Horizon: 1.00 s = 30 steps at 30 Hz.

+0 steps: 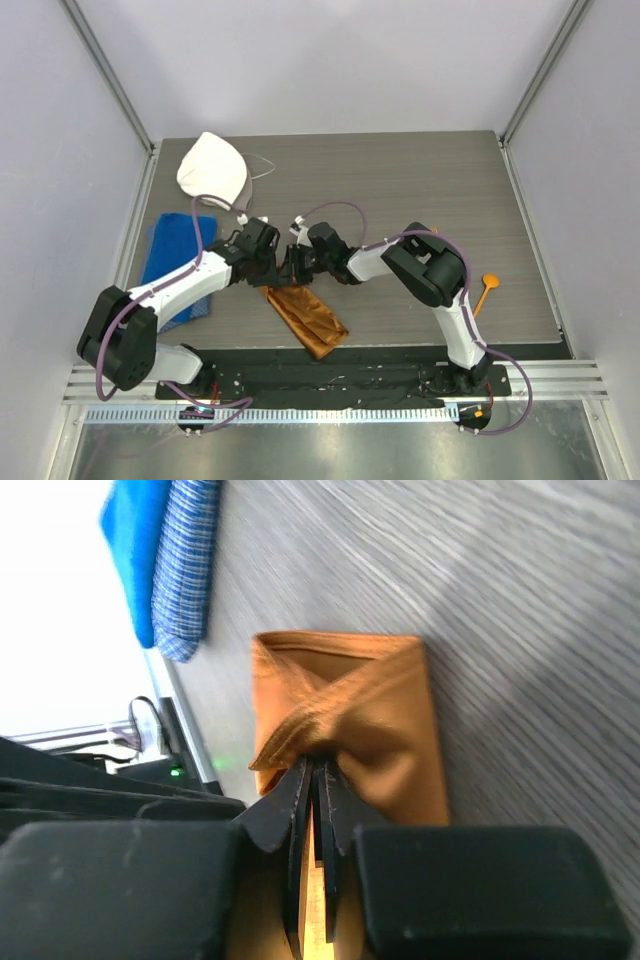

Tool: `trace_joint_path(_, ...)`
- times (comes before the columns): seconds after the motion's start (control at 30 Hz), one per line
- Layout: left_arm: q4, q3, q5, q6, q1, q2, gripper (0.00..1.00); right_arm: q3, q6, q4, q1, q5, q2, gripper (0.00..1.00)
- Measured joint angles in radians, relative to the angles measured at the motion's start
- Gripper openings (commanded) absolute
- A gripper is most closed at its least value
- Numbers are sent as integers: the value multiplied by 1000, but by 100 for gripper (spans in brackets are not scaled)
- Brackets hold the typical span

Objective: Fold the napkin into a case and place the utensils inside
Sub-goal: Grasp the top corner of the smaller rectangle folded napkin from the folded napkin.

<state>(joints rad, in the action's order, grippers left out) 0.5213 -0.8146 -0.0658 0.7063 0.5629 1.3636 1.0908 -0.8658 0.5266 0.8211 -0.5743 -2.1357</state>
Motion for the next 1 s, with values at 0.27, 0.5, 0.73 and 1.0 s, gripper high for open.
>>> trace_joint_path(0.27, 13, 2, -68, 7, 0, -12, 5, 4, 91, -112, 0, 31, 45, 13)
trace_joint_path(0.5, 51, 5, -92, 19, 0, -92, 37, 4, 120, -170, -6, 36, 90, 13)
trace_joint_path(0.73, 85, 32, -101, 20, 2, -69, 38, 4, 119, -170, -10, 37, 92, 13)
trace_joint_path(1.0, 87, 32, -108, 14, 14, 6, 33, 4, 118, -176, -10, 37, 92, 12)
